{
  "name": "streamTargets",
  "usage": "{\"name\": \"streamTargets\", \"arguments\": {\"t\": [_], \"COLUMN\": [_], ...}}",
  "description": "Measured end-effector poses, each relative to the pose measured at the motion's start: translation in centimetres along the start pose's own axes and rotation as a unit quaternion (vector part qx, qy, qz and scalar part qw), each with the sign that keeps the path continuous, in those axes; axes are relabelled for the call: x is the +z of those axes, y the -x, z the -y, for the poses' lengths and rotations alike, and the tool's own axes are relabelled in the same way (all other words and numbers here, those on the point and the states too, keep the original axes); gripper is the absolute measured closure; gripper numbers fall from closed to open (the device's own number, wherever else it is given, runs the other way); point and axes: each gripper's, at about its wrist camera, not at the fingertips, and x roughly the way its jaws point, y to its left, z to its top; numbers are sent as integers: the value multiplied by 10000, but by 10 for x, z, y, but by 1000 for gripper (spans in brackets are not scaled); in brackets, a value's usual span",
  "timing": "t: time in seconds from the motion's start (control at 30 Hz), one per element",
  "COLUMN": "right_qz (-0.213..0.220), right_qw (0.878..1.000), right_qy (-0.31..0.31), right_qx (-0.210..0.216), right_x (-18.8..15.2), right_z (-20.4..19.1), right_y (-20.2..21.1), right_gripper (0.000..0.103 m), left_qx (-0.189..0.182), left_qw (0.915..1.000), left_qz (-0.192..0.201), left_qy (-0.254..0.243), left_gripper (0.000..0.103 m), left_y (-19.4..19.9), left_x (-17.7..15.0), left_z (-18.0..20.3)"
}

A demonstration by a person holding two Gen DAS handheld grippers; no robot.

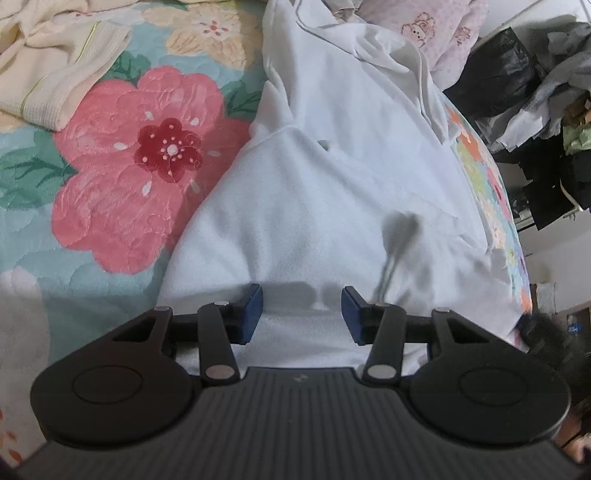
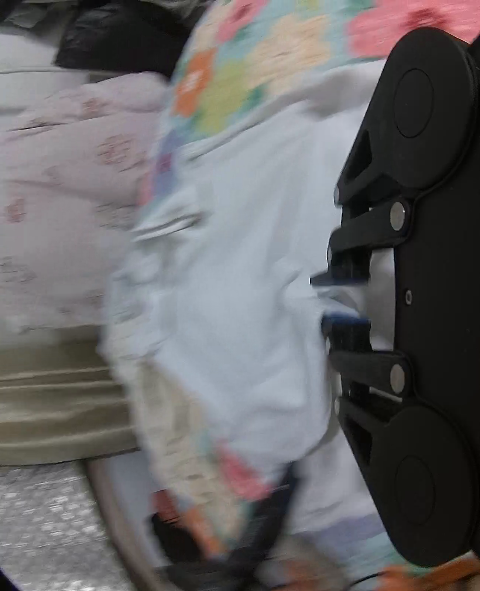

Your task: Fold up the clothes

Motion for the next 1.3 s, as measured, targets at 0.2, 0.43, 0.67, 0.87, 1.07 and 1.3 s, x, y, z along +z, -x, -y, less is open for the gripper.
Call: {"name": "streamTargets", "arguments": {"t": [0.2, 0.43, 0.67, 0.87, 1.07, 1.3], "right_qz": [-394, 62, -130, 364, 527, 483], "right_qw": [9991, 9961, 9905, 9940, 9977, 9958], "right_qy": [50, 841, 1284, -48, -269, -774], "right_qx": [-148, 259, 473, 1029, 335, -87], "right_x": [-5, 12, 2, 22, 11, -10], "right_z": [-9, -41, -74, -38, -6, 43], "right_y": [11, 34, -25, 0, 20, 29], "right_gripper": [57, 53, 71, 96, 98, 98], "left_qx": [109, 83, 90, -5, 3, -248], "left_qw": [9999, 9999, 9999, 9998, 9997, 9973], "left_qz": [20, 71, 127, 154, 129, 278], "left_qy": [-88, -16, -64, 99, 205, 627], "left_gripper": [56, 56, 55, 55, 55, 59], "left_y": [0, 2, 1, 2, 1, 4], "left_x": [-4, -6, -9, -10, -9, -10], "left_z": [3, 1, 3, -2, -3, -17]}}
